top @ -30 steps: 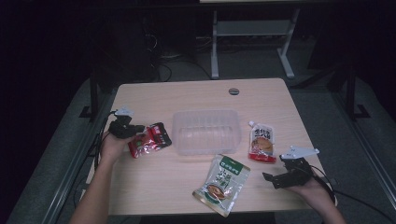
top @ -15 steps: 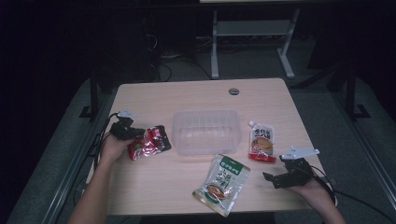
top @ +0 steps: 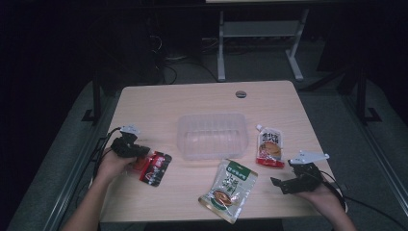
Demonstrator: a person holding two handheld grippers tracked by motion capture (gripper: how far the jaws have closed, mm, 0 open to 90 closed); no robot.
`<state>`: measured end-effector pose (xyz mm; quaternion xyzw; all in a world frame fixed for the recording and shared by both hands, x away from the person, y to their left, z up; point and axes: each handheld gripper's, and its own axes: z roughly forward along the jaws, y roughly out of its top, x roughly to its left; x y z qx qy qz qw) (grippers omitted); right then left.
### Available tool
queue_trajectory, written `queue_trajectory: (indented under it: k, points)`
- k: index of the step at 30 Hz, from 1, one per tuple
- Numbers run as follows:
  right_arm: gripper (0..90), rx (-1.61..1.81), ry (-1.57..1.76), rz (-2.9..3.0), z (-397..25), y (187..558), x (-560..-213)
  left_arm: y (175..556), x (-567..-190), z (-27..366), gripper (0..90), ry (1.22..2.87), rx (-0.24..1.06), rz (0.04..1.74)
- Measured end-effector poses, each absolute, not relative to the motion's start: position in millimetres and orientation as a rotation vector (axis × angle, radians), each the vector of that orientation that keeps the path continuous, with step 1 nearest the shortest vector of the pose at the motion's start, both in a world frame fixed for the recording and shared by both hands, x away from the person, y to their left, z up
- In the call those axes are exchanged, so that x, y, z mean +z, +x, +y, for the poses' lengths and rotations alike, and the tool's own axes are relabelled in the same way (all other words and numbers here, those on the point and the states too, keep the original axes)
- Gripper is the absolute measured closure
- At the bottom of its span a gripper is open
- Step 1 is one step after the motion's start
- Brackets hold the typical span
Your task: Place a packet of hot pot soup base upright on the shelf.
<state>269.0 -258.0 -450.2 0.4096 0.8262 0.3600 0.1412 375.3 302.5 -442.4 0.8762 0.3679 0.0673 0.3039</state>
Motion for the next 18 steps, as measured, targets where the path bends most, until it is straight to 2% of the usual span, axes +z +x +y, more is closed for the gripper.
queue_trajectory:
  k: [3, 8, 14, 18]
  points:
    - [4.6, 1.04, 1.184, 2.385, -257, 269, -450, 369, -438, 305, 89.9, 2.31, 0.192, 0.967]
    - [4.7, 1.033, 1.176, 2.387, -257, 268, -450, 368, -429, 326, 89.9, 2.285, 0.337, 1.035]
    - [4.7, 1.033, 1.178, 2.388, -257, 269, -450, 365, -439, 343, 89.9, 2.315, 0.32, 1.106]
    - [4.7, 1.033, 1.186, 2.388, -257, 269, -450, 359, -440, 345, 89.9, 2.315, 0.306, 1.095]
